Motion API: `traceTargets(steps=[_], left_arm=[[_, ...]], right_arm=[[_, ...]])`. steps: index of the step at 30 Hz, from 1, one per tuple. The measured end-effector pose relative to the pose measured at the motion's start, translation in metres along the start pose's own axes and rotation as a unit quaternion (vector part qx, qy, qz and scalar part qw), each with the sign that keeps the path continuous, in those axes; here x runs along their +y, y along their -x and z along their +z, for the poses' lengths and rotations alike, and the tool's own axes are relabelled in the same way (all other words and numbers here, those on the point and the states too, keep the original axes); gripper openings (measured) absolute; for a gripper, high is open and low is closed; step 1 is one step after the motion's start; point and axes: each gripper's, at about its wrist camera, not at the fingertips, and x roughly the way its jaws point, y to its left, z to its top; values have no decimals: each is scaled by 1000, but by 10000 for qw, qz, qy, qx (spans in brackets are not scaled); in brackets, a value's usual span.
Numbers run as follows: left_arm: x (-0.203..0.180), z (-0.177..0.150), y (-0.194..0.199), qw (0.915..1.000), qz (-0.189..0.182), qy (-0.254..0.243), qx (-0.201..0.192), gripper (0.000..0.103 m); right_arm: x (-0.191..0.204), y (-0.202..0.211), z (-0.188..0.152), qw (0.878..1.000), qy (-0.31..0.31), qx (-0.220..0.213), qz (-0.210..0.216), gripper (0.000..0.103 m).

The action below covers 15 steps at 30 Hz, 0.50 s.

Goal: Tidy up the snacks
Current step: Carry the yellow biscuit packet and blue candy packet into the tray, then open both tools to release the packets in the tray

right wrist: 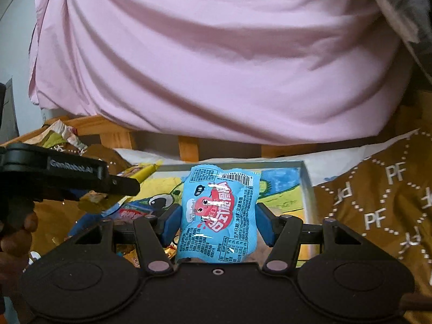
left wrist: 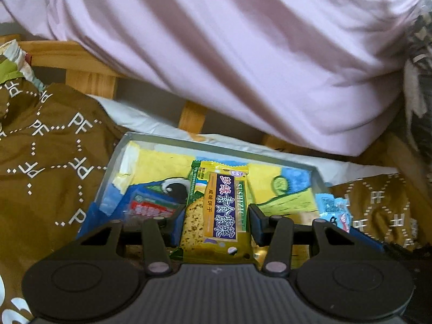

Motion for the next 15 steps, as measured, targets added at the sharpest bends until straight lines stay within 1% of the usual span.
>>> traceTargets(steps=[3,6,10,12,15], left_arm=[[5,0,-10,9999,131,-50,81,52],[6,-1,-19,9994,224,-238,123,52],[5,-2,-31,9983,292,-374,329,52],[7,-4,-37,9977,297,-362,493,52],[8,-9,-41,9969,328,-414,591,52]], right_arm=[[6,-12,0,9999,128,40,40,61],[9,-23,-1,9996,241,118,17,61],[13,-38,-3,9981,335,503,140,62],[16,-43,-7,9974,416,580,136,62],[18,-49,-12,9966,451,680,115,62]])
